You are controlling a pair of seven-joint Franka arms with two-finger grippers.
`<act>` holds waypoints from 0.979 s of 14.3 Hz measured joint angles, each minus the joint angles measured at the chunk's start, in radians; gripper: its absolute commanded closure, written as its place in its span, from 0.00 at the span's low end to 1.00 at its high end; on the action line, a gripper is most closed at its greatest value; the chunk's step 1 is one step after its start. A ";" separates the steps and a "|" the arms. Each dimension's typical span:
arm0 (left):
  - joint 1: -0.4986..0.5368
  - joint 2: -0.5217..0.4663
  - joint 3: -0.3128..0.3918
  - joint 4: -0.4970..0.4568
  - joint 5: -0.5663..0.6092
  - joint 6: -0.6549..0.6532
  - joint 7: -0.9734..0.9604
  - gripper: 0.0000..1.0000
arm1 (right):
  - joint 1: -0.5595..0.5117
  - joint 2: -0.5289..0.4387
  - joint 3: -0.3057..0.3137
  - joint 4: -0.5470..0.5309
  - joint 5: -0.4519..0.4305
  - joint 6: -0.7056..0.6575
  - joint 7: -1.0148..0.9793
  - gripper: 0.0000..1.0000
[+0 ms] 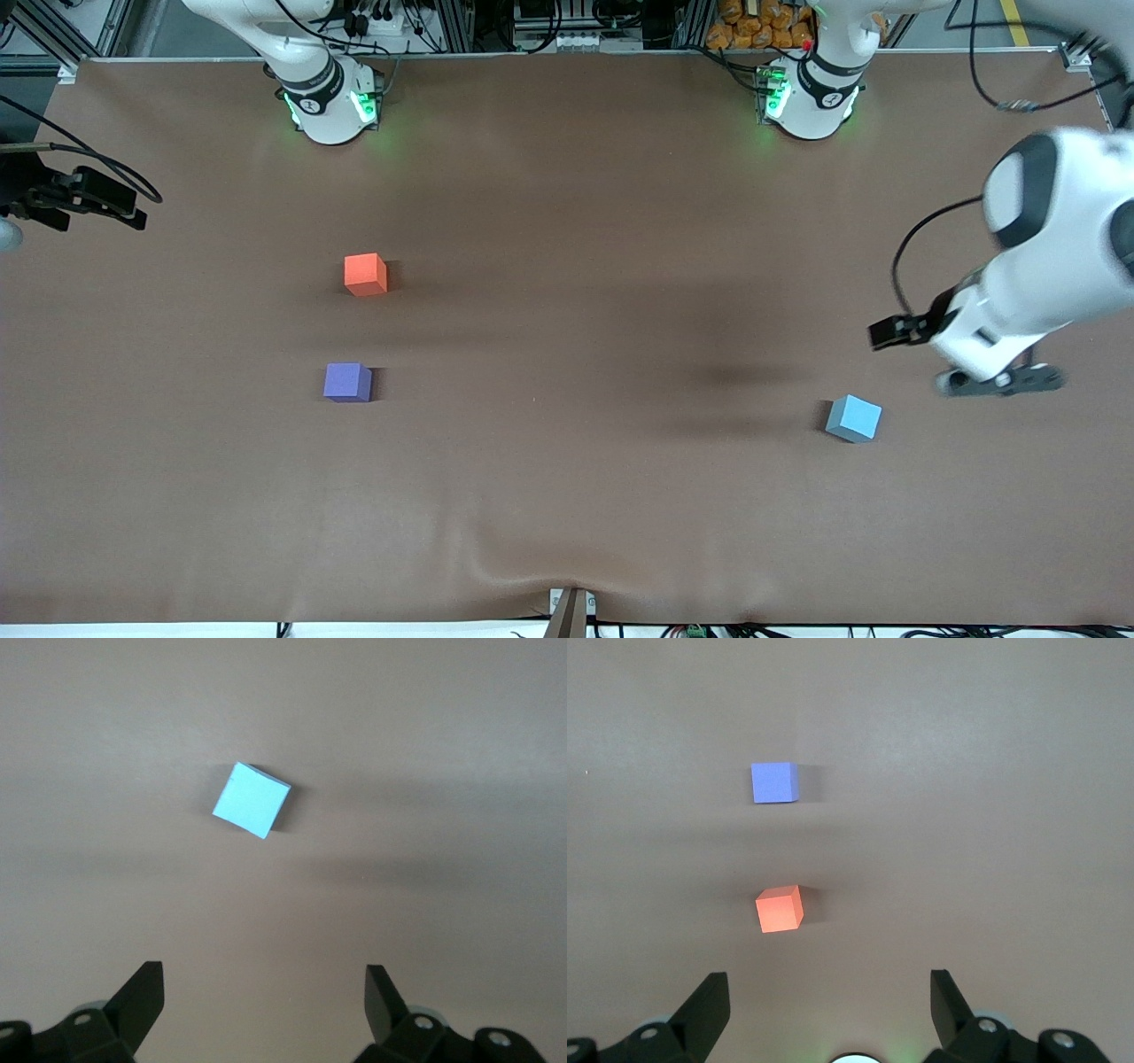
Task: Place blue block between orange and purple blocks
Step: 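Reach the left gripper down toward the light blue block, then close the left gripper around the light blue block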
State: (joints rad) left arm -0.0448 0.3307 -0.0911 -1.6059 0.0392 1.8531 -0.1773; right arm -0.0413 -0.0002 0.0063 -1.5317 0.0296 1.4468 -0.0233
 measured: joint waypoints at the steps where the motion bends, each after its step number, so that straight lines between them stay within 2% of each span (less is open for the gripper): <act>1: -0.001 0.032 0.000 -0.012 0.001 0.032 0.000 0.00 | 0.000 0.000 0.000 0.000 0.000 0.000 0.000 0.00; 5: 0.020 0.122 0.005 -0.029 0.019 0.126 0.121 0.00 | 0.000 0.000 0.000 0.000 0.000 0.000 0.000 0.00; 9: 0.075 0.142 0.006 -0.104 0.022 0.289 0.268 0.00 | 0.000 0.000 0.000 0.000 0.000 0.000 0.000 0.00; 14: 0.081 0.150 0.006 -0.117 0.022 0.333 0.372 0.00 | 0.000 0.000 0.000 0.000 0.000 0.000 0.000 0.00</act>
State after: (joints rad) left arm 0.0365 0.4804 -0.0852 -1.7231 0.0610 2.1860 0.1943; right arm -0.0413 0.0002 0.0065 -1.5320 0.0296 1.4470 -0.0233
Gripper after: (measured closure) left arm 0.000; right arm 0.000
